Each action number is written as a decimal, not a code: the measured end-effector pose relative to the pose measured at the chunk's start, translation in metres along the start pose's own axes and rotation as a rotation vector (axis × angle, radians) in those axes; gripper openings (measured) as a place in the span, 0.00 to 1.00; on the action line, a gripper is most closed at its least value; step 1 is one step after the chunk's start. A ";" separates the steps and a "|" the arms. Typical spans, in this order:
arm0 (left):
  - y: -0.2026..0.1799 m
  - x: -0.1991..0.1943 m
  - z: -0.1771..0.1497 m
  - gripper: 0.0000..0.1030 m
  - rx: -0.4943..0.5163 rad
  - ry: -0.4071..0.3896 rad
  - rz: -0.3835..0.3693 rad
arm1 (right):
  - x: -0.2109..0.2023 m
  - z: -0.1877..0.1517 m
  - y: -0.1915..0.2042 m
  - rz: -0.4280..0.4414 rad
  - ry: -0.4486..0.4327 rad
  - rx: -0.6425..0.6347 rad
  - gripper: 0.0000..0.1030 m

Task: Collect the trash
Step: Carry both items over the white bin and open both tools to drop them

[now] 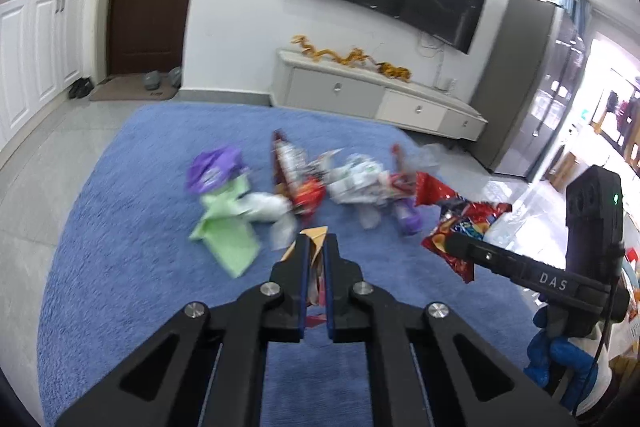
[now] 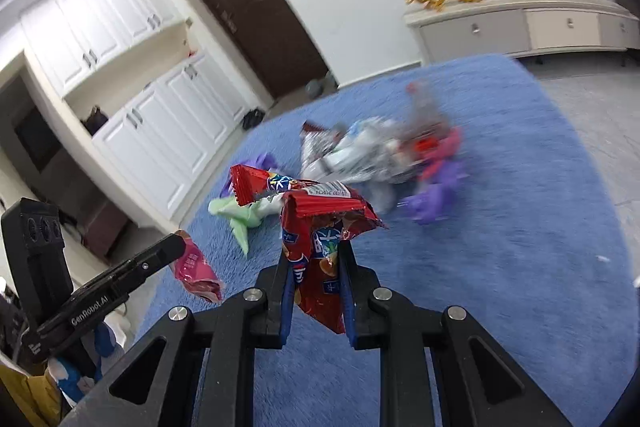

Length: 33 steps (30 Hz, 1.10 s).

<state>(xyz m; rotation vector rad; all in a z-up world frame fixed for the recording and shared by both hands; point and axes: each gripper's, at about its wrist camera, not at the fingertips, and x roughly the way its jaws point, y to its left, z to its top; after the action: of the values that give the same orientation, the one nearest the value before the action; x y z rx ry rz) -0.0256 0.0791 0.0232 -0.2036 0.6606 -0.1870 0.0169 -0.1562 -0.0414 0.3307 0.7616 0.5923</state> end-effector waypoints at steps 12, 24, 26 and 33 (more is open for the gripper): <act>-0.192 0.038 0.035 0.06 0.264 0.000 -0.272 | -0.151 -0.029 -0.113 -0.321 -0.251 0.192 0.18; -0.391 0.129 0.001 0.07 0.456 0.169 -0.513 | -0.216 -0.080 -0.252 -0.531 -0.267 0.478 0.19; -0.413 0.145 -0.011 0.07 0.471 0.199 -0.532 | -0.211 -0.087 -0.268 -0.531 -0.248 0.515 0.21; -0.451 0.206 -0.037 0.08 0.450 0.356 -0.587 | -0.200 -0.112 -0.313 -0.561 -0.191 0.609 0.37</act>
<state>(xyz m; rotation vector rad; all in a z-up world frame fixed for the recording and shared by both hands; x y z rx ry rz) 0.0627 -0.4089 -0.0153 0.0796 0.8798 -0.9426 -0.0600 -0.5171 -0.1599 0.6912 0.7935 -0.2131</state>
